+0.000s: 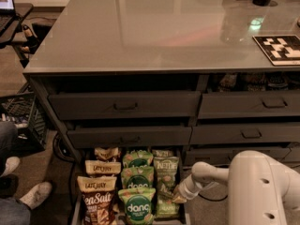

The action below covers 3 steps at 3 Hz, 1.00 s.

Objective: Pick green jalapeno chip bag from bottom drawer and place on counter

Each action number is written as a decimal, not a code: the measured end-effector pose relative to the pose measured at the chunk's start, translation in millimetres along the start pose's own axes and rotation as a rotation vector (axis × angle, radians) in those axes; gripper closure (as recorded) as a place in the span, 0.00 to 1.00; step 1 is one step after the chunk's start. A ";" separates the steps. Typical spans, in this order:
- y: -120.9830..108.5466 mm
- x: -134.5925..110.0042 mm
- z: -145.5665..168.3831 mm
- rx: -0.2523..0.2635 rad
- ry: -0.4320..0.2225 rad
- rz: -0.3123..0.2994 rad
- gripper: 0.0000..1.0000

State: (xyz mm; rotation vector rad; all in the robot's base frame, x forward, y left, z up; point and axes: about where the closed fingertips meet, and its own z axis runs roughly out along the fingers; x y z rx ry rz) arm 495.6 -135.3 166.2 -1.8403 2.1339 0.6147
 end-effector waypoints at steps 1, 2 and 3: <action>0.1 -15.5 -24.5 0.009 -0.021 0.034 1.00; 1.8 -32.8 -52.8 0.013 -0.024 0.073 1.00; 6.0 -49.5 -80.6 0.019 -0.027 0.101 1.00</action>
Offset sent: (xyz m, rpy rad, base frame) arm 0.0166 0.0030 0.1082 0.0095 0.0306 -0.1229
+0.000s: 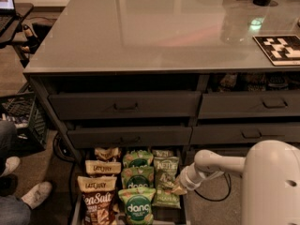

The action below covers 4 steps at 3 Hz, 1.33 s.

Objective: Pick green jalapeno chip bag from bottom drawer and place on counter

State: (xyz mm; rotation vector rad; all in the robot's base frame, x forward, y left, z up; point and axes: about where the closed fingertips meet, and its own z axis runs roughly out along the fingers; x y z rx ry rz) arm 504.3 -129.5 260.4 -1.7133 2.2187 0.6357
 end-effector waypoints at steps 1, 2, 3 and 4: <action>4.6 -20.1 -30.1 0.017 -0.002 -0.008 1.00; 2.8 -39.9 -58.6 0.043 0.003 -0.028 1.00; -10.4 -63.0 -90.9 0.082 0.017 -0.068 1.00; -10.4 -63.0 -90.9 0.082 0.017 -0.068 1.00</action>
Offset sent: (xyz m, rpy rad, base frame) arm 0.0257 0.0052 0.1153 -0.0281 -0.0961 0.0090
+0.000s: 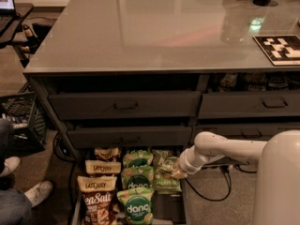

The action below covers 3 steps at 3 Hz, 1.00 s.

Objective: Pick green jalapeno chip bag from bottom drawer and place on counter

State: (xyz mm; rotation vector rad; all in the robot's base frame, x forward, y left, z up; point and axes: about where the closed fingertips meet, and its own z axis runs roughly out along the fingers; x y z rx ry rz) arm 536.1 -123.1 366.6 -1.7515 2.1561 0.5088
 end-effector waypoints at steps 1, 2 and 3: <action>7.3 -16.4 -25.9 0.013 -0.010 -0.030 1.00; 20.9 -41.8 -73.2 0.060 -0.038 -0.086 1.00; 32.8 -67.2 -123.0 0.116 -0.057 -0.152 1.00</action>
Offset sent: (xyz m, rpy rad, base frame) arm -0.0232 0.0058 0.1729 0.0445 -0.2152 0.0769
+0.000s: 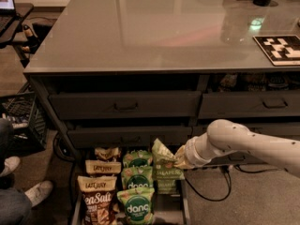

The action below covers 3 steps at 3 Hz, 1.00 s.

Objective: Pick green jalapeno chip bag from bottom drawer and place on counter

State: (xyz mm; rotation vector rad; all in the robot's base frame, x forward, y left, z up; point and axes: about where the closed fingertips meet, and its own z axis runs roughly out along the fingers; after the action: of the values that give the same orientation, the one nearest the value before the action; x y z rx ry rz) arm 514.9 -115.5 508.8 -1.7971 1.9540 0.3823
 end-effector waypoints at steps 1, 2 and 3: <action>-2.3 -10.3 -19.7 0.051 0.021 -0.040 1.00; -3.2 -11.5 -21.8 0.056 0.023 -0.044 1.00; -8.3 -23.2 -44.5 0.073 0.025 -0.052 1.00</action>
Offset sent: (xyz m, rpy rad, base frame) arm -0.0004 -0.0009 0.0191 -0.0242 -0.0508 0.0063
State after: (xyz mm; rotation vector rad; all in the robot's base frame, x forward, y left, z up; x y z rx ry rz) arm 517.8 -118.4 559.5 -1.8103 1.9090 0.2696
